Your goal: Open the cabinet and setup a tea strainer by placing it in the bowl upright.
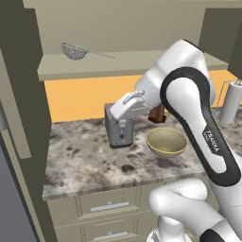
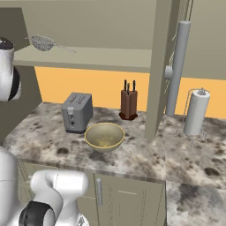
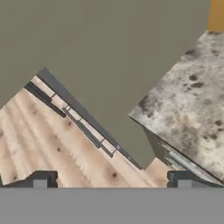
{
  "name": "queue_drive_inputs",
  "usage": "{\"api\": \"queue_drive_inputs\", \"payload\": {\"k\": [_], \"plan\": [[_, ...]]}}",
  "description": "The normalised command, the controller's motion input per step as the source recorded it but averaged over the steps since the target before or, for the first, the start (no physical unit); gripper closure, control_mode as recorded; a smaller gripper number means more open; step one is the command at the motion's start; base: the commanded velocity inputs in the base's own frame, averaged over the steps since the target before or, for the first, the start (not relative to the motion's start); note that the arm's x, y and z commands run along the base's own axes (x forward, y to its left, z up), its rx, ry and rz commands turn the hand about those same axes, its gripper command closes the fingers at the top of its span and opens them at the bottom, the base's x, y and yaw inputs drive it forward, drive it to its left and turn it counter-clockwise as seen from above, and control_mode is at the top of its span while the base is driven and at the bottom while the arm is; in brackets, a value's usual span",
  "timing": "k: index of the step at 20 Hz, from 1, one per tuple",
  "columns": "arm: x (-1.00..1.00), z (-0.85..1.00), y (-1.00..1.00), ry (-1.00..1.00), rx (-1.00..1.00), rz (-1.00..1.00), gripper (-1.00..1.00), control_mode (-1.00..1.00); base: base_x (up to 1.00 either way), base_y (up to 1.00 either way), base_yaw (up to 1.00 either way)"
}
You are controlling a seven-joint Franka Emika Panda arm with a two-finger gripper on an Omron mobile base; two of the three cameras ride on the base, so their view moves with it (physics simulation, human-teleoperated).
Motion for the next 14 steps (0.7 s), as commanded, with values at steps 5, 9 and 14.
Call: {"api": "queue_drive_inputs", "payload": {"k": [5, 9, 14], "plan": [[0.35, -0.05, -0.79, -0.69, -0.31, -0.02, -1.0, -1.0, 0.0, 0.0, 0.0], [0.51, 0.15, -0.66, -0.43, -0.25, -0.16, -1.0, -1.0, 0.0, 0.0, 0.0], [0.61, 0.48, -0.17, -0.41, 0.01, -0.4, -1.0, -1.0, 0.0, 0.0, 0.0]]}}
